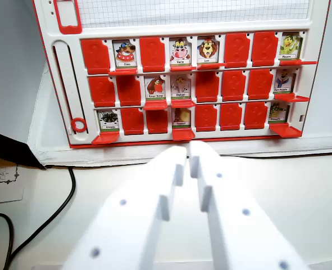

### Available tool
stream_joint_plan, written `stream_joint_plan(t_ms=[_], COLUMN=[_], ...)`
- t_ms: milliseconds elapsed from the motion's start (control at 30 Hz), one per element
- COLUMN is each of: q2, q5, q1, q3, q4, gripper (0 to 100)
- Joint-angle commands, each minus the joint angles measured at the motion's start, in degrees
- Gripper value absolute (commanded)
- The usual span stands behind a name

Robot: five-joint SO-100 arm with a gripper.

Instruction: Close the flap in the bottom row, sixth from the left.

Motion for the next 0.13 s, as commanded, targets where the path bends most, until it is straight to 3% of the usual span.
stream_joint_plan(t_ms=[0,100], q2=[1.85,1.76], q5=[0.09,0.09], q1=[-0.35,-0.35], q3=[-6.59,-6.94], q4=[0.18,0.35], gripper=[0,0])
